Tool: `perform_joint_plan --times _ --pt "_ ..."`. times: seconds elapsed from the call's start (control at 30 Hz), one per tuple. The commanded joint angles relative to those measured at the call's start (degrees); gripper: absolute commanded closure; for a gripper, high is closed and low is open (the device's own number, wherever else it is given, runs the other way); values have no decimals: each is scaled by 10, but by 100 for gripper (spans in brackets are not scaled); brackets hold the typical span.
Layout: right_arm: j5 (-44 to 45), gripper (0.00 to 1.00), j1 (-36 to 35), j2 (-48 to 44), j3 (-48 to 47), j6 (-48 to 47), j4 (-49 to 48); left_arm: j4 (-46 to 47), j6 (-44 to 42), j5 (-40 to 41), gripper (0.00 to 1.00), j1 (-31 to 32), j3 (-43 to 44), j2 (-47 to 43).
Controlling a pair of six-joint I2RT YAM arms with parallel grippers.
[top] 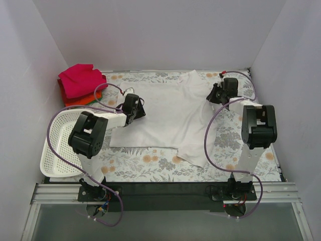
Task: Fold and stack the t-shirts
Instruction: Flatten the tshirt out
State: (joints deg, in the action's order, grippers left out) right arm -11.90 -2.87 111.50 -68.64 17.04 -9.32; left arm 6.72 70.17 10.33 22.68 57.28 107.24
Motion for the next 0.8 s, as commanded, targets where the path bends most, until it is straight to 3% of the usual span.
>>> perform_joint_plan --times 0.0,0.1,0.4,0.6,0.77 --pt "41 99 0 -57 -25 -25 8 -37 -2 20 61 -7 -2 16" --pt "57 96 -1 -84 -13 -35 10 -36 2 14 61 -18 -9 17" --pt "109 72 1 -105 -3 -47 33 -35 2 7 61 -33 -17 14" --pt "70 66 1 -93 12 -46 41 -35 4 0 61 -38 -16 22" --pt "20 64 -6 -148 123 -34 45 -1 -2 -20 61 -33 -39 -15"
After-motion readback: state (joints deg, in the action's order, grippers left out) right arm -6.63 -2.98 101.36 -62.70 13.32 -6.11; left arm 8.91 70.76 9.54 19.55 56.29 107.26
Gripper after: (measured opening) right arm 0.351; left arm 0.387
